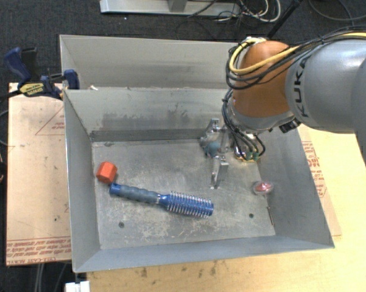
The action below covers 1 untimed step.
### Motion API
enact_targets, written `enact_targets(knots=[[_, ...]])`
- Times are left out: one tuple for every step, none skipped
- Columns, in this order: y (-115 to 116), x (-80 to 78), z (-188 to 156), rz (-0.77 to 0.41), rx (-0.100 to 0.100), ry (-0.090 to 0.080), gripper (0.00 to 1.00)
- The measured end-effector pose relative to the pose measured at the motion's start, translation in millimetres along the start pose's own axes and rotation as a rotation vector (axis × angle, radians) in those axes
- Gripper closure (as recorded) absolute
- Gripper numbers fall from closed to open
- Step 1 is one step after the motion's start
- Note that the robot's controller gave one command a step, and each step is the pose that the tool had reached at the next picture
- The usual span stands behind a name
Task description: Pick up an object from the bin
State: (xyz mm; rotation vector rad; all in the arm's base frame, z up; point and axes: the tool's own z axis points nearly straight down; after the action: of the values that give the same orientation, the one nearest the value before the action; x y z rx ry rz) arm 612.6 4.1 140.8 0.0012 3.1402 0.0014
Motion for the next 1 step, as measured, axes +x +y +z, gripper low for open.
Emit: enact_targets(knots=[[47.9,61.6,68.7,-0.071,-0.001,-0.012,0.0]])
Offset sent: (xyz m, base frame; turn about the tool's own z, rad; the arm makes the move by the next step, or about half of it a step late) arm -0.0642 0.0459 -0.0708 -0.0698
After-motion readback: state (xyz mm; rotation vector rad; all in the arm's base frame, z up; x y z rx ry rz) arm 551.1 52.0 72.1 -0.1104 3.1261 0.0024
